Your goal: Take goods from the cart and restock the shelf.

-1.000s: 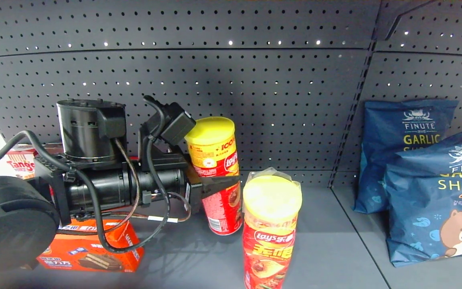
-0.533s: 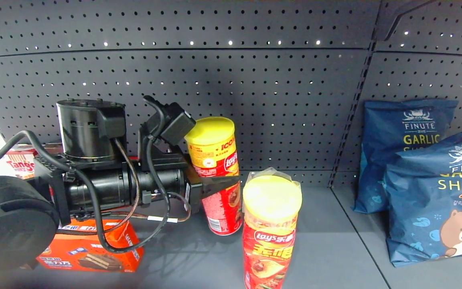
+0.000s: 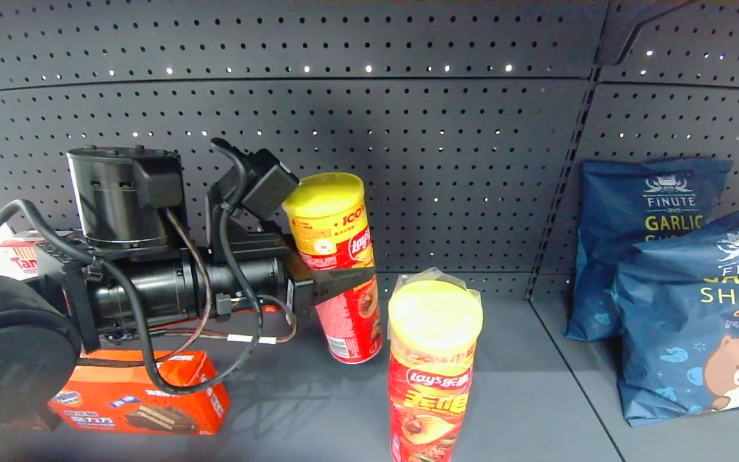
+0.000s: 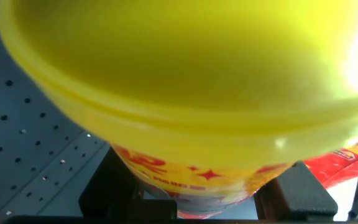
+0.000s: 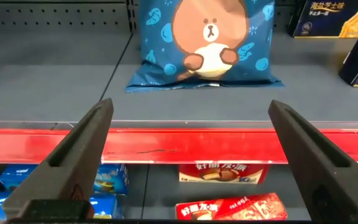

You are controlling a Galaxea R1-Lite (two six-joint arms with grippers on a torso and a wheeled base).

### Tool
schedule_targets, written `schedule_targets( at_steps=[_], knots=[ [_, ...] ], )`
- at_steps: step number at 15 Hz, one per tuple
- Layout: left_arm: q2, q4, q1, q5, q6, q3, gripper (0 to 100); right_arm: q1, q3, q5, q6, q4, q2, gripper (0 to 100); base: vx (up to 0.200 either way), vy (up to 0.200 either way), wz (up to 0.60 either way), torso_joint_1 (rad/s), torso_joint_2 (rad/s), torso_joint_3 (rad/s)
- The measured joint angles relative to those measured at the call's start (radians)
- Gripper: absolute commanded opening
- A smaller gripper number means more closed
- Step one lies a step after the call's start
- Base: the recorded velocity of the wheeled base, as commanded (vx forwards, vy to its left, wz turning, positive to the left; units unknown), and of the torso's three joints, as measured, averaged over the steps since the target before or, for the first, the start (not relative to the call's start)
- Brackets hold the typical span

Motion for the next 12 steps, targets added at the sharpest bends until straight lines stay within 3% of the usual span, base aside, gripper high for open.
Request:
schedule_targets(
  at_steps=[4, 12],
  knots=[
    [0.033, 0.022, 0.039, -0.041, 0.006, -0.032, 0, 0.000, 0.000, 0.000, 0.000, 0.000, 0.000, 100, 0.000, 0.000, 0.00, 0.000, 0.00, 0.000],
    [0.213, 0.037, -0.007, -0.027, 0.007, -0.198, 0, 0.000, 0.000, 0.000, 0.000, 0.000, -0.001, 100, 0.000, 0.000, 0.00, 0.000, 0.00, 0.000]
  ],
)
